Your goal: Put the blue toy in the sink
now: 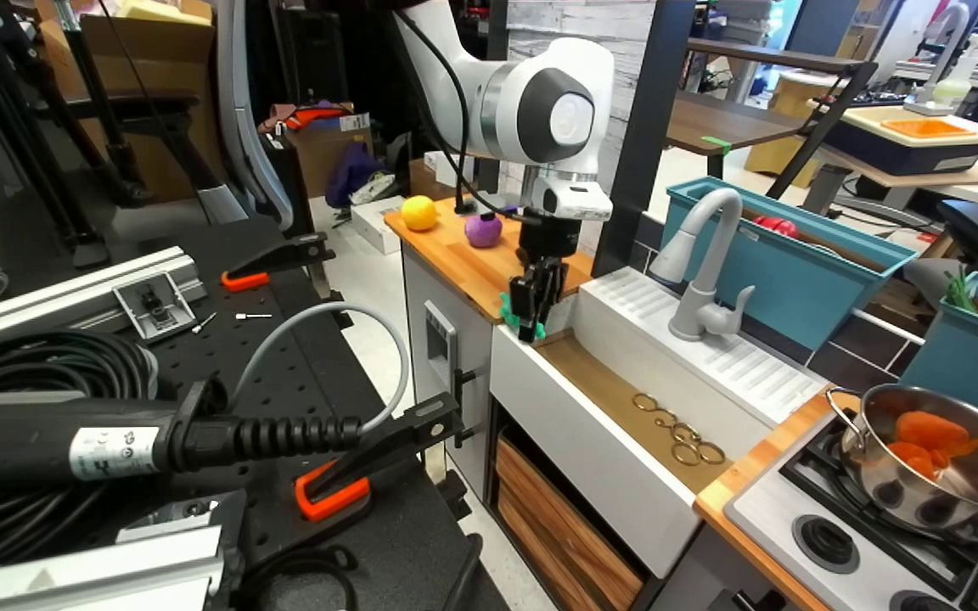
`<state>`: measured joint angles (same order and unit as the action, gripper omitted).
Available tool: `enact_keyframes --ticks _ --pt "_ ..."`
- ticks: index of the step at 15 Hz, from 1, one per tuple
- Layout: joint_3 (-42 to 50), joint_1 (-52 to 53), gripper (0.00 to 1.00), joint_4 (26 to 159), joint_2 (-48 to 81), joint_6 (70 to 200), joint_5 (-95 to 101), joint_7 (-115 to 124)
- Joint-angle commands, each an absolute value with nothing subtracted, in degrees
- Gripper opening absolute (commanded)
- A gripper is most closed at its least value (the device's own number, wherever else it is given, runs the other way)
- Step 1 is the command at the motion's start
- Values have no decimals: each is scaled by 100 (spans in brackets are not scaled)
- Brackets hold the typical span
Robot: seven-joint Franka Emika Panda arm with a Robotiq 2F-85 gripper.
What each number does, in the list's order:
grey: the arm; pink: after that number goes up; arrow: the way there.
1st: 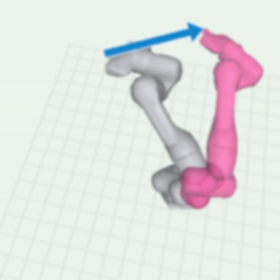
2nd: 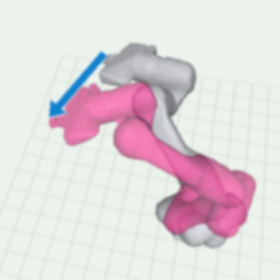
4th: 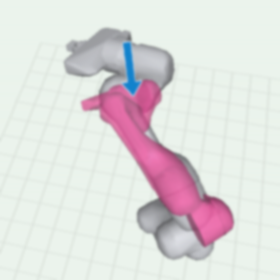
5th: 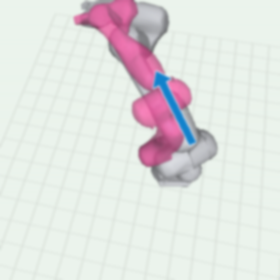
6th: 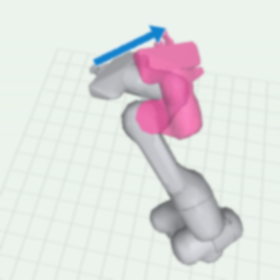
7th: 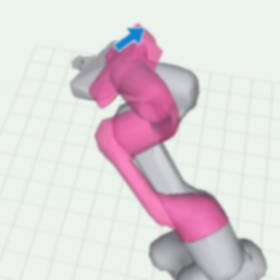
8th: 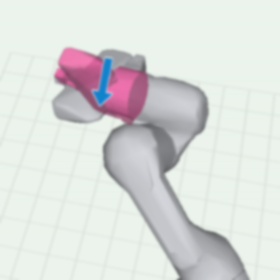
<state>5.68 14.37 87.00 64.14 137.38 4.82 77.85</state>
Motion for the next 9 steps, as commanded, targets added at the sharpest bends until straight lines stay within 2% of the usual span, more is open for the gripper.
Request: enact_keyframes --ticks 1,9 --pt "640 1231 8 8868 6262 13728 297 7590" --pt "935 1103 8 8064 6797 13538 355 7675"
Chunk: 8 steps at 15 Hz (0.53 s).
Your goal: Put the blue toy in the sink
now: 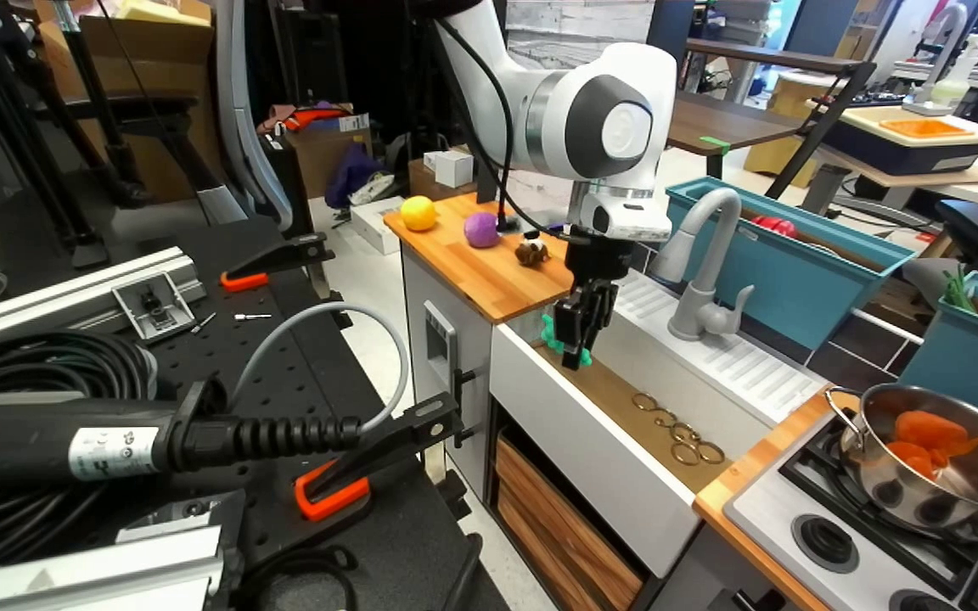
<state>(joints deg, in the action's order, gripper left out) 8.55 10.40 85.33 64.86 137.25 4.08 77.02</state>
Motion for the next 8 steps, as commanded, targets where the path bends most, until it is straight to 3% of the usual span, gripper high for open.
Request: enact_keyframes --ticks 1,8 --pt "948 1121 8 7913 6903 13517 357 7704" --pt "1033 1247 8 6912 7702 13457 369 7939"
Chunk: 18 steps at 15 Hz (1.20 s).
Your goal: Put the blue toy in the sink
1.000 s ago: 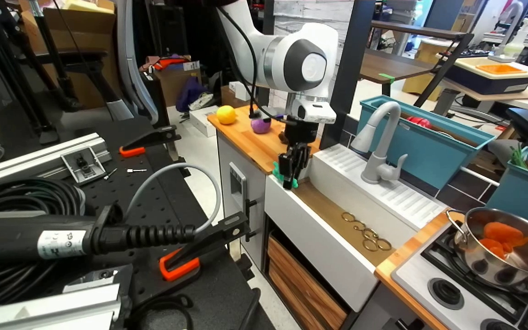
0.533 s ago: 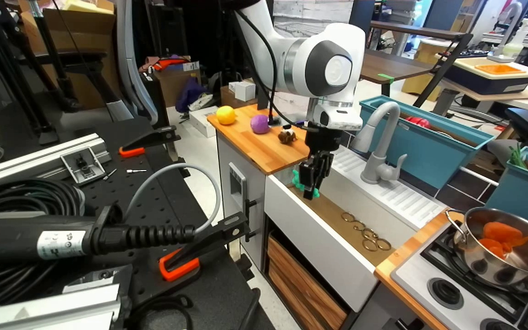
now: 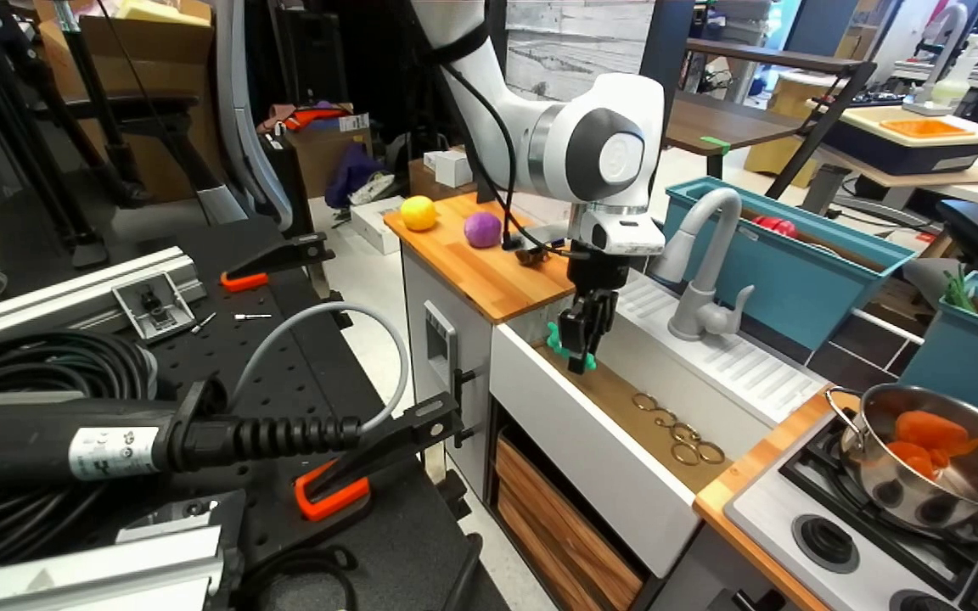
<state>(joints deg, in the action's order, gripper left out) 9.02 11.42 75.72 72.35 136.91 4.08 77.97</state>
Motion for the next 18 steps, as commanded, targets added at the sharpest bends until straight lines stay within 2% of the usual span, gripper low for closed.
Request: enact_keyframes --ticks 1,9,10,11,16,18 --pt "1021 1248 8 6767 7838 13426 365 7959" --pt "1090 1412 8 5848 8629 13302 438 8105" --pt "1083 1417 57 5806 8623 13177 457 8046" --pt "1083 1441 58 5876 8527 13181 496 8019" --pt "1008 1531 94 6330 8083 13475 564 7826" --pt "932 1568 100 6782 7724 13614 567 7600"
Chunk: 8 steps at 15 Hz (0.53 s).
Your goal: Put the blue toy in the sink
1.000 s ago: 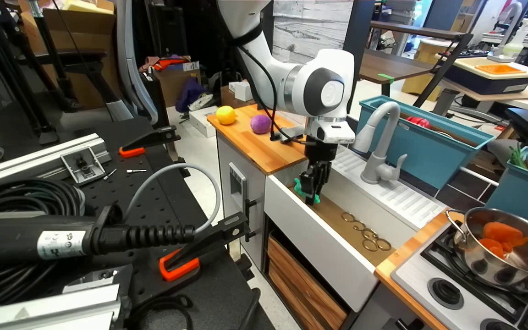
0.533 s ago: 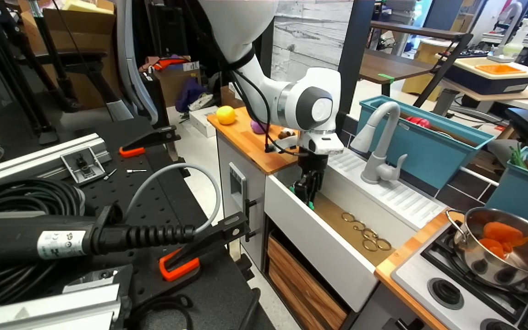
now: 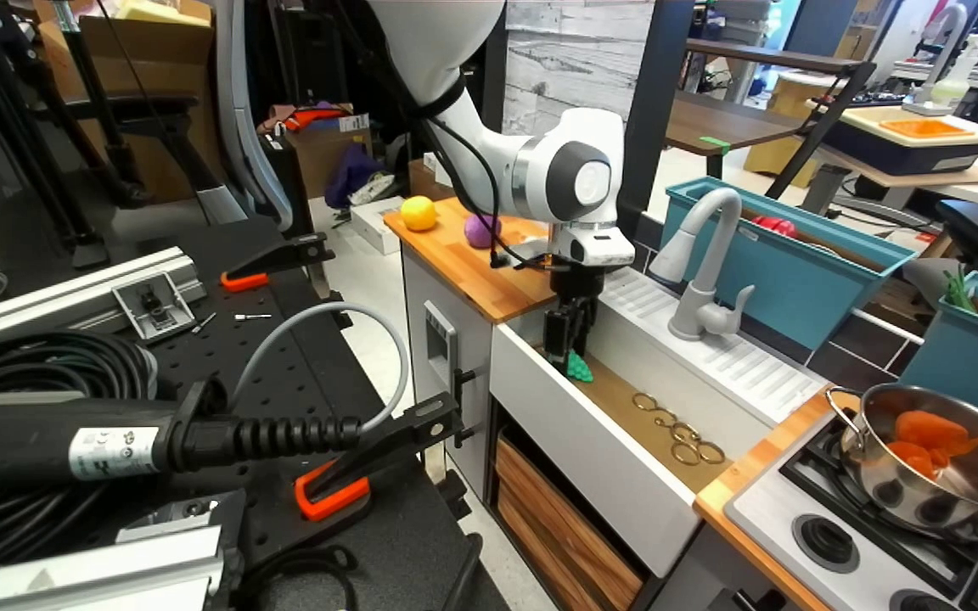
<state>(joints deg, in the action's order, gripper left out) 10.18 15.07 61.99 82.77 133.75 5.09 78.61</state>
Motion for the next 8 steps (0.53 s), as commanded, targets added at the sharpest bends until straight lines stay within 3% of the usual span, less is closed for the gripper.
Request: enact_keyframes --ticks 1,8 --pt "909 1600 100 7084 7487 13714 576 7482" --pt "669 1760 100 9018 5679 14514 537 6522"
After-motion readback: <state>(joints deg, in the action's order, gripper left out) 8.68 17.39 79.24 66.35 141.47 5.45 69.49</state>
